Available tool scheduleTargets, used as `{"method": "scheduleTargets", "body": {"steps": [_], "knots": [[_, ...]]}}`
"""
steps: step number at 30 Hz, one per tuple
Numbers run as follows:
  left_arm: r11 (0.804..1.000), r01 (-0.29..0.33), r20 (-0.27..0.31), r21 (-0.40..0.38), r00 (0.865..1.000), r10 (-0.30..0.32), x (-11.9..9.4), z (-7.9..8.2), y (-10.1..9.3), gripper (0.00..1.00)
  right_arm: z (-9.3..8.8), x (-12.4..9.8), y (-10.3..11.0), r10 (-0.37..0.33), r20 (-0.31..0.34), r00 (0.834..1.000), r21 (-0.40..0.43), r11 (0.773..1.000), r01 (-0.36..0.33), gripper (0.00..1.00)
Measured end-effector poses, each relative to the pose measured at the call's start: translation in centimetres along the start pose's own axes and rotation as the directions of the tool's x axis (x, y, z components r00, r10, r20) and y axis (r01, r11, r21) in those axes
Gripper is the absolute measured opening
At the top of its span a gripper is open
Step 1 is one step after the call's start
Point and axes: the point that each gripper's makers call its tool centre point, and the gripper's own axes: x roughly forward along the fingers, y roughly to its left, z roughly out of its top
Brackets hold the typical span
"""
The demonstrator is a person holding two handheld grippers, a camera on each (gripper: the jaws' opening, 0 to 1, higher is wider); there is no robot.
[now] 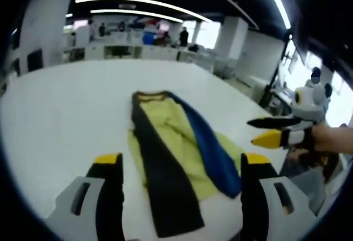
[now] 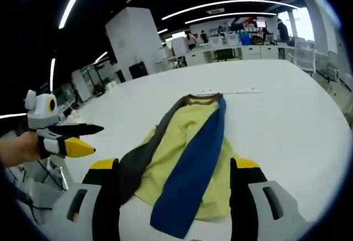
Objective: Fold the garment on the visible template until the final outline fits inside the template.
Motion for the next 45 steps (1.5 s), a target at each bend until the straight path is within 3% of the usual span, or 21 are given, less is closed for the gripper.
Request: {"method": "scheduleTargets", "body": {"steps": [8,19,24,30,36,45], "knots": [[1.0,0.008,-0.026,-0.029,1.0,-0.009,0.0,-2.4,-0.8,0.84,-2.9,-0.7,0.3,0.004,-0.05,0.999,0.016,1.0,-0.003,0.82],[0.998,0.021,-0.045,-0.055,0.999,-0.024,-0.4,-4.0,-1.3,0.85,-3.9,-0.8,0.4,0.01,-0.072,0.997,0.018,1.0,-0.008,0.82],[0.999,0.028,-0.049,-0.045,0.998,-0.03,-0.7,-3.9,-1.2,0.85,-4.3,-0.8,0.4,0.009,-0.083,0.997,0.011,1.0,-0.008,0.82],[0.998,0.053,-0.053,-0.02,0.997,-0.054,-0.8,-4.1,-1.6,0.85,-6.3,-1.1,0.5,0.003,-0.14,0.99,-0.098,0.995,-0.017,0.81],[0.994,0.107,-0.086,0.017,0.991,-0.105,-0.9,-4.9,-2.4,0.84,-7.9,-0.9,2.0,0.035,-0.177,0.984,-0.165,0.984,-0.065,0.8],[0.995,0.104,-0.068,-0.01,0.992,-0.105,-1.6,-4.9,-2.1,0.83,-9.2,1.1,3.5,0.031,-0.215,0.976,-0.33,0.939,-0.102,0.71]]}}
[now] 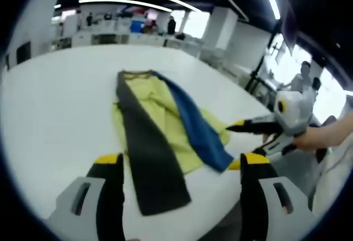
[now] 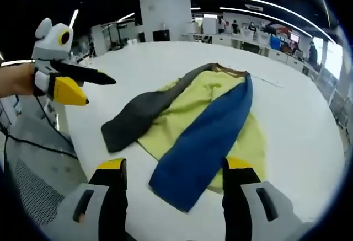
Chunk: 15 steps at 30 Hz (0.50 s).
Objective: Fold the garment on the visible template until the final outline fits inside the template.
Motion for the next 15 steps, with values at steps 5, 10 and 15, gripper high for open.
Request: {"method": "scheduleTargets", "body": {"steps": [5,10,15], "knots": [[1.0,-0.007,0.002,-0.009,1.0,0.007,-0.2,-0.2,0.2,0.83,-0.8,1.2,1.4,0.03,-0.053,0.998,-0.152,0.988,-0.038,0.65],[0.999,-0.012,0.018,-0.036,1.0,0.013,-0.4,0.0,0.6,0.83,-1.2,1.4,-0.1,-0.024,-0.045,0.999,-0.059,0.998,0.022,0.63],[0.999,-0.012,0.012,-0.031,1.0,0.013,-0.3,0.0,0.7,0.83,-2.7,0.6,-2.1,-0.074,-0.07,0.995,0.108,0.991,0.081,0.62]]}}
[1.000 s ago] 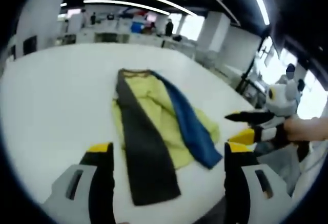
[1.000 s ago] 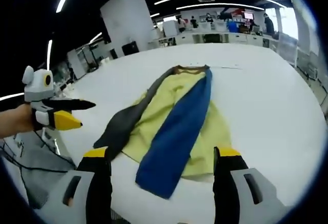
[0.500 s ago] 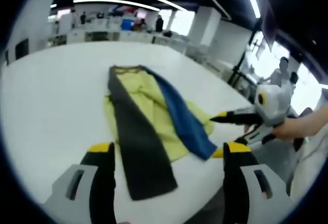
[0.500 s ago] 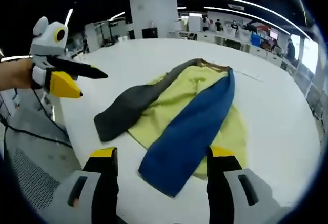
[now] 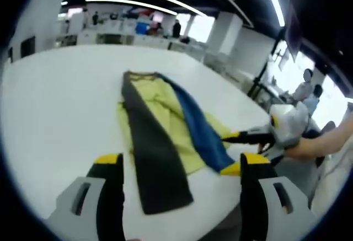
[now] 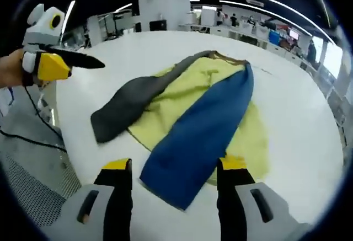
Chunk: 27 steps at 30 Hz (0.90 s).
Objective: Fold the garment on the visible template until the final outline fits inside the template.
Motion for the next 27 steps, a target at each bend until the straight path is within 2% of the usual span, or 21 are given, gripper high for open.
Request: {"method": "scheduleTargets", "body": {"steps": [3,8,10,17,22,24,27], "knots": [[1.0,0.002,-0.005,0.001,1.0,-0.002,0.2,-0.1,0.0,0.83,-1.0,-0.5,-0.7,-0.017,-0.01,1.0,0.104,0.994,0.018,0.61],[1.0,0.009,-0.007,0.001,1.0,-0.009,0.5,0.0,-0.2,0.83,-2.1,-0.4,-0.5,-0.002,-0.036,0.999,0.092,0.996,0.005,0.51],[1.0,0.01,-0.006,0.001,1.0,-0.01,0.6,0.0,-0.2,0.83,-2.1,-0.4,-0.6,-0.008,-0.026,1.0,0.078,0.997,0.01,0.44],[1.0,-0.002,-0.008,-0.002,1.0,0.002,0.3,-0.1,0.3,0.82,-1.7,0.3,-0.2,0.018,-0.002,1.0,0.172,0.985,-0.017,0.25],[1.0,-0.014,-0.009,-0.005,1.0,0.014,-0.1,-0.2,0.6,0.83,-1.9,0.5,-1.5,-0.01,0.011,1.0,0.225,0.974,0.007,0.03],[1.0,-0.017,-0.007,-0.009,1.0,0.017,-0.2,-0.3,0.7,0.83,-1.9,0.4,-1.5,-0.002,0.015,1.0,0.259,0.966,-0.002,0.03],[1.0,-0.02,-0.01,-0.01,1.0,0.02,-0.3,-0.4,0.8,0.83,-1.9,0.2,-1.4,0.001,0.014,1.0,0.248,0.969,-0.004,0.02]]}}
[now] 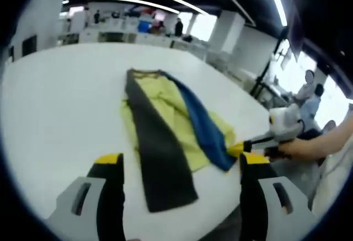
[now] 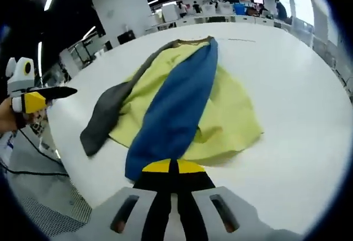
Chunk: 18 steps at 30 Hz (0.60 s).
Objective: Fold the garment on the visible template until the final outline fits inside the template.
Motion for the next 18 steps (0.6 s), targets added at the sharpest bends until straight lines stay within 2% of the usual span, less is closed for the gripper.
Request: {"method": "scheduleTargets", "body": {"steps": [9,18], "knots": [[1.0,0.002,0.004,-0.003,1.0,-0.002,0.1,0.1,0.0,0.83,1.0,-2.0,0.2,0.014,0.042,0.999,0.057,0.998,-0.017,0.01],[1.0,0.013,0.004,0.002,1.0,-0.013,0.2,0.2,-0.3,0.83,3.3,-4.4,-1.9,-0.006,0.107,0.994,0.072,0.997,-0.002,0.01]]}}
